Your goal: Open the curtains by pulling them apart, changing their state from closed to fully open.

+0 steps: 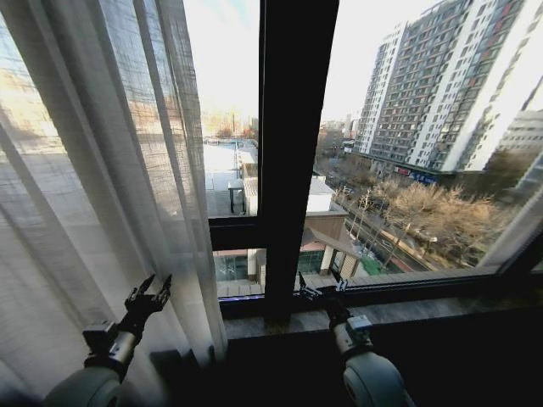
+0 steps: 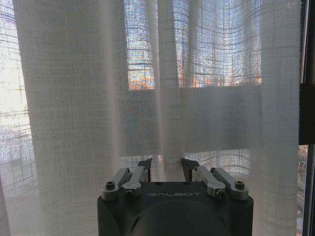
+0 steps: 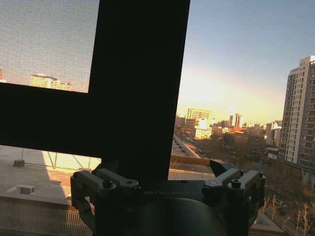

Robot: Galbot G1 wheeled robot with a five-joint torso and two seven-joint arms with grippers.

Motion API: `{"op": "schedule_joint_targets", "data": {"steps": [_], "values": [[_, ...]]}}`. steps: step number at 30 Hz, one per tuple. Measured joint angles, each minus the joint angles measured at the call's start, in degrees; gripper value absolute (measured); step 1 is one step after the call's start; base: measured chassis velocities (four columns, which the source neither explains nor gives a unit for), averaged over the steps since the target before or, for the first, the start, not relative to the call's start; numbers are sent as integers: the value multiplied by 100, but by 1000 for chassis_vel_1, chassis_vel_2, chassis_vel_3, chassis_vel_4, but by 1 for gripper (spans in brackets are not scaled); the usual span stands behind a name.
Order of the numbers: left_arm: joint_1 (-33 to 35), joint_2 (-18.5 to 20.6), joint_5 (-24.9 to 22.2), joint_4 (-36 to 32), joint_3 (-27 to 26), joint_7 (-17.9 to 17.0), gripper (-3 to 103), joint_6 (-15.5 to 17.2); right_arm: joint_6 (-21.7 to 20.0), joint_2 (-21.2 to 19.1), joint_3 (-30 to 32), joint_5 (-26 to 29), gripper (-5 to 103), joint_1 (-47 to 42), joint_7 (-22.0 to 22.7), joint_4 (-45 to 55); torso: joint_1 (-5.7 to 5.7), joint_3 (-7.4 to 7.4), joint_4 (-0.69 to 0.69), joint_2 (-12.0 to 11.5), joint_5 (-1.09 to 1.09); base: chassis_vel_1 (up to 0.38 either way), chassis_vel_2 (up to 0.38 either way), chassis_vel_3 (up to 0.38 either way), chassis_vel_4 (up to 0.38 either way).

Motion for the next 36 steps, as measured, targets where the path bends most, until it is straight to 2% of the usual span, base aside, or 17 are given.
{"op": "schedule_joint_targets", "data": {"steps": [3,4,6,7,8,9,11,25,36], "values": [[10,3,-9,-23,-1,13,24,4,2,1,1,0,100,4,1,6,0,0,0,0,0,0,0,0,0],[10,3,-9,-23,-1,13,24,4,2,1,1,0,100,4,1,6,0,0,0,0,0,0,0,0,0],[21,14,-10,-29,-13,19,14,4,5,9,0,-2,100,7,1,6,0,0,0,0,0,0,0,0,0],[27,19,-11,-30,-20,22,14,4,8,12,1,-2,100,7,1,6,0,0,0,0,0,0,0,0,0],[33,26,-12,-32,-25,25,8,4,10,13,1,-2,100,6,1,7,0,0,0,0,0,0,0,0,0],[33,26,-12,-32,-25,25,8,4,10,13,1,-2,100,6,1,7,0,0,0,0,0,0,0,0,0],[37,39,-20,-40,-29,29,2,4,19,13,11,-2,100,5,2,6,0,0,0,0,0,0,0,0,0],[208,-78,60,-224,-97,15,0,-15,32,9,12,2,100,64,7,-48,0,0,0,0,0,0,0,0,0],[741,-684,411,-909,-370,3,0,-24,-49,19,-50,31,100,100,-9,-77,-1,0,0,0,1,0,0,0,0]]}}
